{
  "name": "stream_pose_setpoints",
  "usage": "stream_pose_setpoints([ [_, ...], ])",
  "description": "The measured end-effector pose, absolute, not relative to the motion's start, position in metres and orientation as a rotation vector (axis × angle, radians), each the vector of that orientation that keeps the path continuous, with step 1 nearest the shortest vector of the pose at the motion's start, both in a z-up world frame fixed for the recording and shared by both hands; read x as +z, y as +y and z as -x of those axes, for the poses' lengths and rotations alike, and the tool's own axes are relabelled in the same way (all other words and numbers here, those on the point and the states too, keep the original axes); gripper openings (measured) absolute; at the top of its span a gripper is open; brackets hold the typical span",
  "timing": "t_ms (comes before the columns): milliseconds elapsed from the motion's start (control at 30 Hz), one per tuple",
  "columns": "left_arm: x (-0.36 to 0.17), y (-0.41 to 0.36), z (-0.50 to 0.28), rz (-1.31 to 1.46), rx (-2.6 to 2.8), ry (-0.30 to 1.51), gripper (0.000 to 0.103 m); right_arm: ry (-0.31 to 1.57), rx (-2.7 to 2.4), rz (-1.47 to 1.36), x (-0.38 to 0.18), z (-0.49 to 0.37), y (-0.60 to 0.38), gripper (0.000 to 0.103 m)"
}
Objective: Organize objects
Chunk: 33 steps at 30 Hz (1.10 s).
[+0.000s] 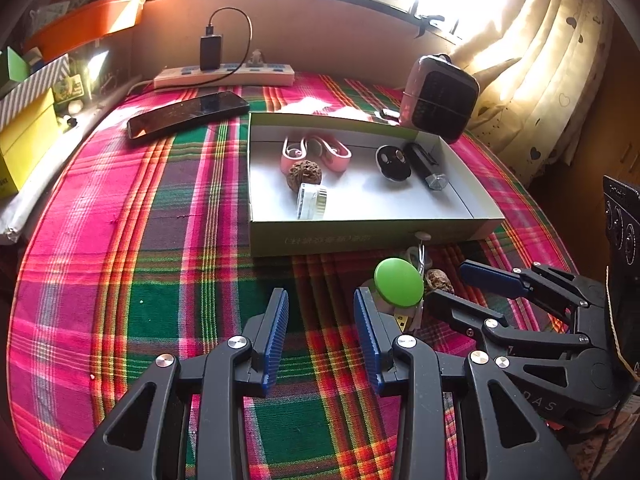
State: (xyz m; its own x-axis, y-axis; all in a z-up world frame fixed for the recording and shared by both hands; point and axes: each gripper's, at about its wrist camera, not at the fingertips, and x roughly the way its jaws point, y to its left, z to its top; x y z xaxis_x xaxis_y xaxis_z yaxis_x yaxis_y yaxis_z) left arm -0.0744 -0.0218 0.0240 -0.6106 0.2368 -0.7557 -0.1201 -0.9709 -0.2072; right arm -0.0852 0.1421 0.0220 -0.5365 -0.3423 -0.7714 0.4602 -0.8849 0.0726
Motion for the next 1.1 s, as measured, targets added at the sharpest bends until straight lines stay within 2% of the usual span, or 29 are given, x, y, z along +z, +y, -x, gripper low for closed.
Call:
stream_pose_setpoints([
  [633,0.026,-0.015,0.076,1.250,2.592,-0.219,0.032,0.255,-2.410,-1.208,0.012,0.088,0.139,0.045],
  [767,0.028,-0.011,0.078,1.240,2.563,-0.228,0.038,0.275,-2.417,-1.211,0.011,0.092,0.137,0.045],
  [1100,0.029,-0.001,0.083,1.223,2.520,-0.228,0.041,0.250,-2.431,-1.209,0.011,0.093,0.144,0.043],
])
